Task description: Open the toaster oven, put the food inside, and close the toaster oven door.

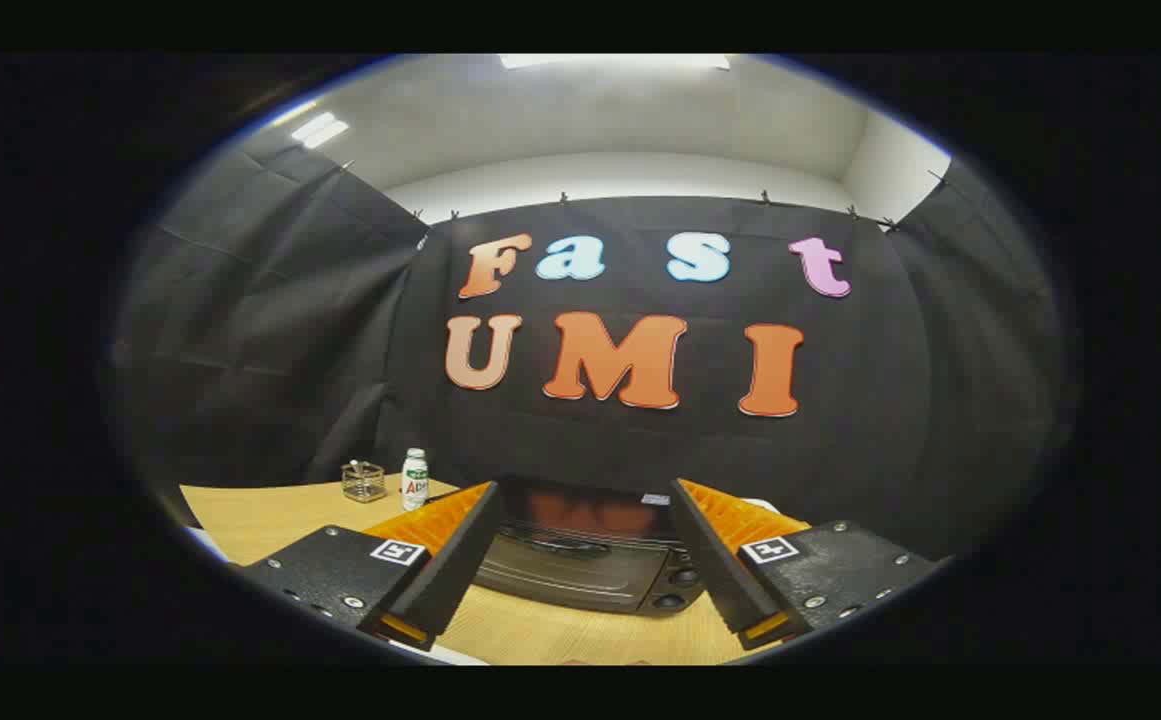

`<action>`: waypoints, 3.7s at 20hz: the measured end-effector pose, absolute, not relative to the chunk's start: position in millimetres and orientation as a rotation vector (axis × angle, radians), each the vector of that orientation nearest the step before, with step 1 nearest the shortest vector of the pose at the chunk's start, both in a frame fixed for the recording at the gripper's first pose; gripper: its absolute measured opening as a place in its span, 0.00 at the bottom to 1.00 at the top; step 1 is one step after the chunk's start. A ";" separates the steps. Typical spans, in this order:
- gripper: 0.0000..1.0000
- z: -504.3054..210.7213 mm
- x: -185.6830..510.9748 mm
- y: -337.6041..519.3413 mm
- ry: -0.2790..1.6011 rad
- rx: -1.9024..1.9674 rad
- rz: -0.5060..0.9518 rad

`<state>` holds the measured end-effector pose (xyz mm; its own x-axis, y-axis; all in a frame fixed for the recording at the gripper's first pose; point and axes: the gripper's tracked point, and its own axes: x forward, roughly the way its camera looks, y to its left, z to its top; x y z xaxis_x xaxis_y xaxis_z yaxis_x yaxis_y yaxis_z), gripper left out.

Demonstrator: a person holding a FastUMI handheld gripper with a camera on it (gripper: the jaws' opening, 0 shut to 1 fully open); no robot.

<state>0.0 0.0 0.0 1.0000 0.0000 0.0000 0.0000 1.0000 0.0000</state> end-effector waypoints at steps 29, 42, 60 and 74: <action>0.99 -14.4 4.9 9.3 0.039 0.047 0.020; 0.99 -71.8 77.7 23.7 0.154 0.113 -0.008; 0.99 -125.2 126.0 40.2 0.220 0.117 -0.058; 0.89 -134.1 53.5 65.4 0.261 0.095 0.014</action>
<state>53.5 65.4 -134.1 0.9661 0.0260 -0.2570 -0.0013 0.9954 0.0958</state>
